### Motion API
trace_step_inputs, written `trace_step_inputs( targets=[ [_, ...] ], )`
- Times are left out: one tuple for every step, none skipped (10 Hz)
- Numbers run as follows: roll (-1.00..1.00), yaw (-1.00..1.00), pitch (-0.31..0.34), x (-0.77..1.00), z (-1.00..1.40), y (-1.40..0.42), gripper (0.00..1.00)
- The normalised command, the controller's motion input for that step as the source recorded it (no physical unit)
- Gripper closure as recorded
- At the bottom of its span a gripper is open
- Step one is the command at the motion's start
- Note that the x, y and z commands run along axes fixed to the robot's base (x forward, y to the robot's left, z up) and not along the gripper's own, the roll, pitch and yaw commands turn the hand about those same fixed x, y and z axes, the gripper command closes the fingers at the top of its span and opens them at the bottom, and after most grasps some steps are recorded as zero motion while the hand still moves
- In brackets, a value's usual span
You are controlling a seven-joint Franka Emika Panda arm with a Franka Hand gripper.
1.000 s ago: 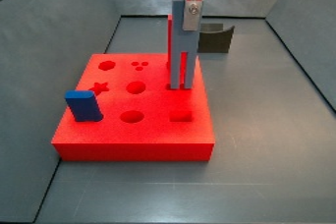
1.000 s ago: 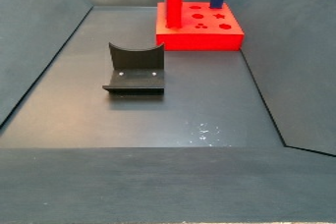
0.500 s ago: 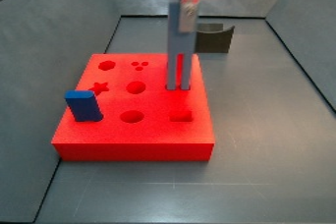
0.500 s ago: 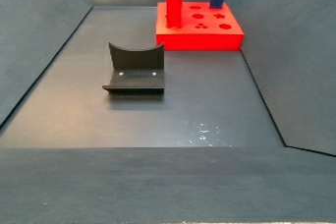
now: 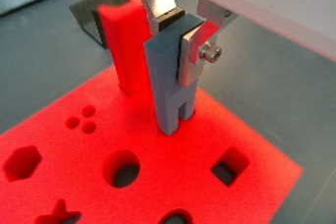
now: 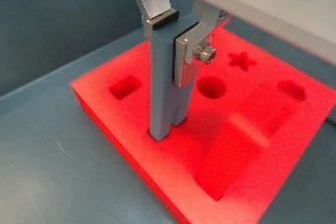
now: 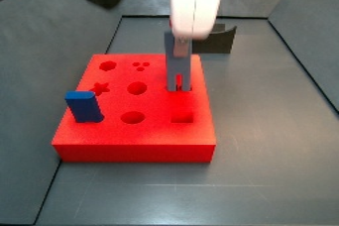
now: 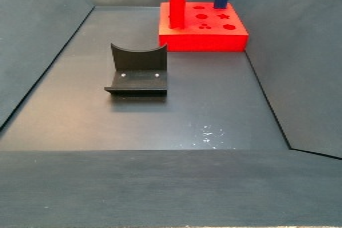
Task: Pick up the double-square object. Move up. Move to above the board. Insert the double-square object.
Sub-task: Insert the double-square object.
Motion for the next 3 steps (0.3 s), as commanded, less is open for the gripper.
trace_step_inputs(
  targets=[
    [0.00, -0.19, 0.000, 0.14, -0.35, -0.07, 1.00],
    [-0.09, 0.00, -0.189, 0.00, -0.26, 0.00, 1.00],
    [0.00, 0.00, -0.044, 0.00, -0.01, 0.00, 1.00]
  ],
)
